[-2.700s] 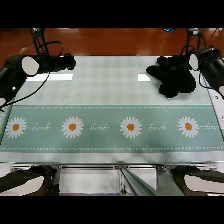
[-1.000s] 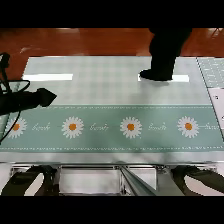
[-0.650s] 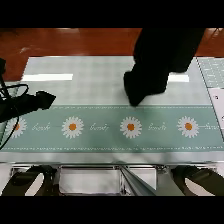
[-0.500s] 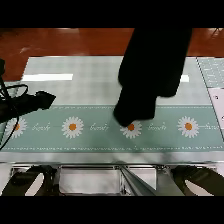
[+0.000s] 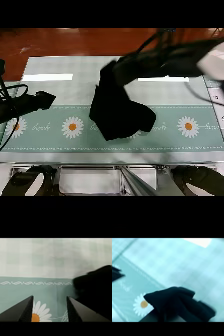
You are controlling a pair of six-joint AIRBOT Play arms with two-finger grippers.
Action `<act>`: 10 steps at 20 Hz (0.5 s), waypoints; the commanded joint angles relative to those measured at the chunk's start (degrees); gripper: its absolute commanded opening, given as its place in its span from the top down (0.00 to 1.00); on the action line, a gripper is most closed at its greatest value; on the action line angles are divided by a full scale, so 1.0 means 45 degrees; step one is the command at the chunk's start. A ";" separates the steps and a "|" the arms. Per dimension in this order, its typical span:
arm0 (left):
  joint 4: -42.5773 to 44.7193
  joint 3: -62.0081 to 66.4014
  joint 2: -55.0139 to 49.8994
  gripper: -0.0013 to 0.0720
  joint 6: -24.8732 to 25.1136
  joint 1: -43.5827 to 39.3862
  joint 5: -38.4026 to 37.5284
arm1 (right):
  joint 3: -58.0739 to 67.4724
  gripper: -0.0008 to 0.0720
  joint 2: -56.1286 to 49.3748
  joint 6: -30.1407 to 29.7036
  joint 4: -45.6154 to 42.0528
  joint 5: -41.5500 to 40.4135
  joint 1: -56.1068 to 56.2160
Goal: Fold the shirts.
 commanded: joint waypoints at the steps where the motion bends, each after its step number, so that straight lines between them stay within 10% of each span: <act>1: 0.0000 -0.0005 0.0005 0.29 0.0005 -0.0019 -0.0257 | -0.2662 0.96 -0.1545 0.0262 0.2365 -0.2132 0.0753; 4: 0.0000 -0.0073 0.0000 0.29 0.0005 -0.0019 -0.0563 | -0.2720 0.92 -0.3599 -0.0087 0.3886 -0.2356 0.1239; 6: -0.0005 -0.0253 0.0000 0.29 0.0000 -0.0024 -0.0782 | -0.2652 0.41 -0.4158 -0.0277 0.4308 -0.2239 0.0967; 10: -0.0092 -0.0500 -0.0291 0.29 0.0005 -0.0019 -0.2225 | -0.1268 0.43 -0.3249 -0.0860 0.4080 0.0486 -0.2443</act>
